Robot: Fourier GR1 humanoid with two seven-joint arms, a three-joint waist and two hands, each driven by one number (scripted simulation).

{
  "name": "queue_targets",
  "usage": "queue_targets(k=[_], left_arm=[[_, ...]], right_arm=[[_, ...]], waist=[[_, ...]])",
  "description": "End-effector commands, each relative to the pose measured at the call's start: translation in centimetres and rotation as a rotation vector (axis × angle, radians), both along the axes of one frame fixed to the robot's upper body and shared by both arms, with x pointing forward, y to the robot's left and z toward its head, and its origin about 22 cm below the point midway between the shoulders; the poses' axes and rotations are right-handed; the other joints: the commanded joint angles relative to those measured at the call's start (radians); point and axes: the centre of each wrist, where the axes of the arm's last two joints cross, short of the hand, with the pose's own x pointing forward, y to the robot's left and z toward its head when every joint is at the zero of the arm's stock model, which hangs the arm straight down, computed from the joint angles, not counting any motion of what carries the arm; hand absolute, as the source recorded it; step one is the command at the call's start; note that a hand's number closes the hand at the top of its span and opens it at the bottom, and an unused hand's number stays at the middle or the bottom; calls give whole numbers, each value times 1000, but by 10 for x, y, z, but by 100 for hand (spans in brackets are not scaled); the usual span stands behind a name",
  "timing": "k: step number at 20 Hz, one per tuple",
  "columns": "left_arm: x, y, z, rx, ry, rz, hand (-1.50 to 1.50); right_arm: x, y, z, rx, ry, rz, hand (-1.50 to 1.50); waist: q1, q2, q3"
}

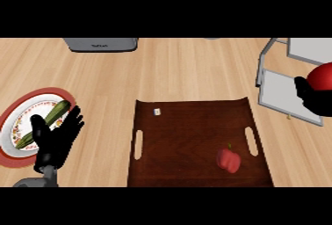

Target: Pick the tomato from the tray and place it in the tiered shelf

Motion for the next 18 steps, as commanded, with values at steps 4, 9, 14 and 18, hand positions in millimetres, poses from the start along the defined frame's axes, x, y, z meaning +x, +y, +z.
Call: queue_targets(k=[4, 9, 14, 18], left_arm=[[16, 3, 0, 11, 29, 16, 0], [-2, 7, -9, -2, 19, -18, 0], [18, -9, 14, -2, 30, -27, 0], [8, 10, -11, -13, 26, -23, 0]], right_arm=[[8, -38, 70, 68, 4, -137, 150], [19, -73, 98, 83, -46, -173, 150], [48, -91, 110, 53, -14, -184, 150], [62, -132, 106, 51, 19, -166, 150]], waist=[[9, 8, -3], [15, 8, -3], [24, 10, -3], [21, 12, -3]])
